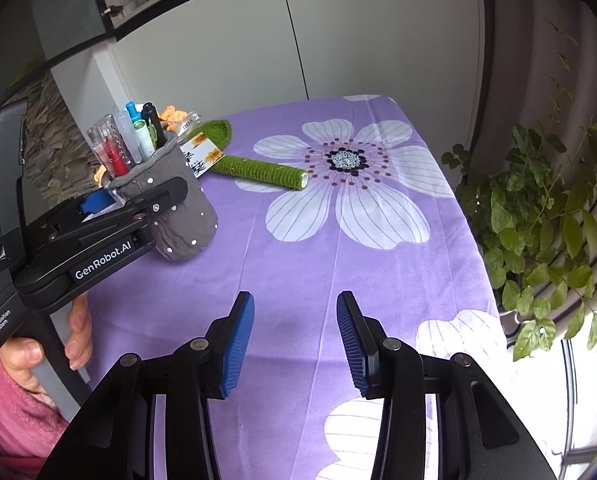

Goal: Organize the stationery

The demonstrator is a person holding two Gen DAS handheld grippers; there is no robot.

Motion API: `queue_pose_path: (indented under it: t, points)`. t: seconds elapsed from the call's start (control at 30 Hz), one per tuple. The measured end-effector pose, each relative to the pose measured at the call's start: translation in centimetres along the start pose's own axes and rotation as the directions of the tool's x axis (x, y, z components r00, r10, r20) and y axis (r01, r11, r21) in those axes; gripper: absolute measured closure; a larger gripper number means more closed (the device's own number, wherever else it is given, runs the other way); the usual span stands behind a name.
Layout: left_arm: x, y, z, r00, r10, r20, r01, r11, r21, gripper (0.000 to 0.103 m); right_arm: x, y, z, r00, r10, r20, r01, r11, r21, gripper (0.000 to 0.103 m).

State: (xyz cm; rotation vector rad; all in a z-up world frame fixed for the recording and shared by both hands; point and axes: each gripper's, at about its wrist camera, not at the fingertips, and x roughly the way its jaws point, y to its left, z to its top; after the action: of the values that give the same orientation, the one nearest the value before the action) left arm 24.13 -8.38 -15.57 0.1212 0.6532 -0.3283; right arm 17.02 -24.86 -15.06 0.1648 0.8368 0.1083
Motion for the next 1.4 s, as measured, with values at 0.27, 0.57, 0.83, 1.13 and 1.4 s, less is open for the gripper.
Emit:
queue_pose_path:
  t: [0.27, 0.57, 0.83, 1.13, 1.4]
  points:
    - [-0.6, -0.4, -0.5, 1.0, 0.031, 0.006, -0.031, 0.999, 0.025, 0.022, 0.0, 0.3, -0.1, 1.0, -0.008, -0.004, 0.008, 1.0, -0.009, 0.06]
    - [-1.5, -0.9, -1.9, 0.995, 0.064, -0.071, -0.06, 0.996, 0.06, 0.014, -0.5, 1.1, -0.2, 1.0, -0.02, -0.003, 0.02, 0.999, -0.026, 0.059]
    - [-6.4, -0.3, -1.8, 0.996, 0.071, -0.055, -0.068, 0.996, 0.055, 0.013, -1.4, 1.2, -0.4, 0.999, -0.044, 0.006, 0.044, 0.999, -0.019, 0.059]
    - [-15.7, -0.4, 0.4, 0.982, 0.134, 0.136, -0.14, 0.99, 0.034, 0.001, -7.5, 3.9, 0.8, 0.981, -0.081, 0.176, 0.094, 0.993, -0.07, 0.059]
    - [-24.2, -0.3, 1.0, 0.935, 0.184, 0.303, -0.184, 0.983, -0.029, 0.001, -16.6, 6.5, 0.8, 0.904, -0.045, 0.425, 0.077, 0.995, -0.06, 0.025]
